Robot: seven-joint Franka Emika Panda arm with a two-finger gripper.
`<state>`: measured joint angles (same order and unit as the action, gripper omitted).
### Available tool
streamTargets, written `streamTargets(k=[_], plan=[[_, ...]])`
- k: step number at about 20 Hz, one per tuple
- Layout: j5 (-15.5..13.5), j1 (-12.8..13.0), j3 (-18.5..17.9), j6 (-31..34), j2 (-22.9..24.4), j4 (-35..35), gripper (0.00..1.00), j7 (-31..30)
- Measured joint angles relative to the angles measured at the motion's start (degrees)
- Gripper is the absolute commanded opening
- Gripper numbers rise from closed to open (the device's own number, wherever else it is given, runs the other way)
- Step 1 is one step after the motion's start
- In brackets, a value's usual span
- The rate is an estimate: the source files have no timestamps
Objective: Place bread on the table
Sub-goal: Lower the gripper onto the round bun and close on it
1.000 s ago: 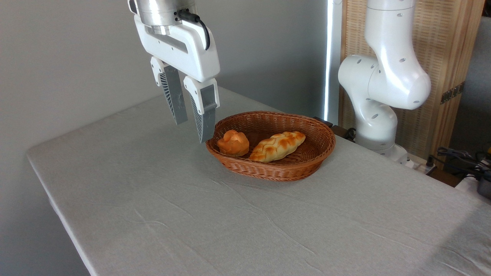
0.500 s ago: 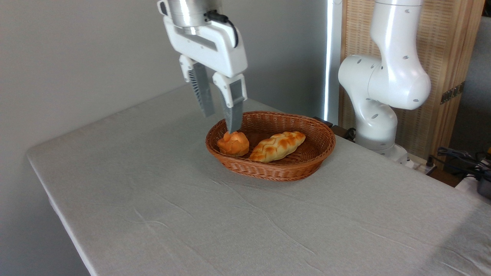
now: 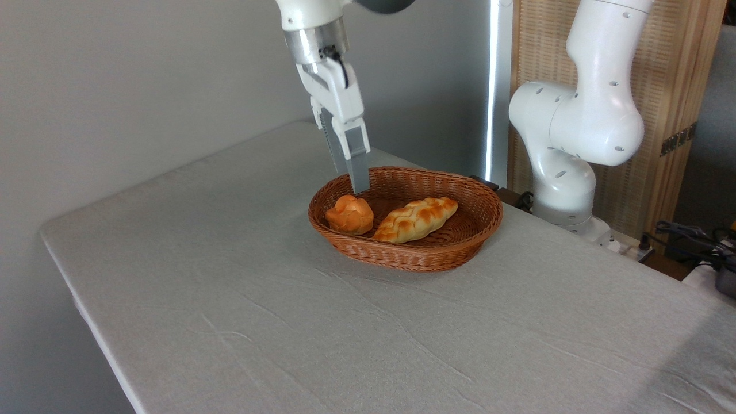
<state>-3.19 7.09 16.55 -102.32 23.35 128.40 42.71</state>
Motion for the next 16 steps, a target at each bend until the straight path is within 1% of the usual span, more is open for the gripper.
streamTargets(k=[2,3,10,14,16], plan=[[0.0,-0.01,3.41,-3.47,-0.27,2.78,1.0,-0.09],[0.0,-0.01,4.33,-4.72,-0.4,3.95,1.0,-0.1],[0.0,-0.05,6.19,-8.26,-2.36,6.51,1.0,0.02],[0.0,-0.07,6.36,-9.22,-3.3,7.48,0.99,0.02],[0.0,-0.08,6.36,-9.22,-3.49,7.64,0.9,0.02]])
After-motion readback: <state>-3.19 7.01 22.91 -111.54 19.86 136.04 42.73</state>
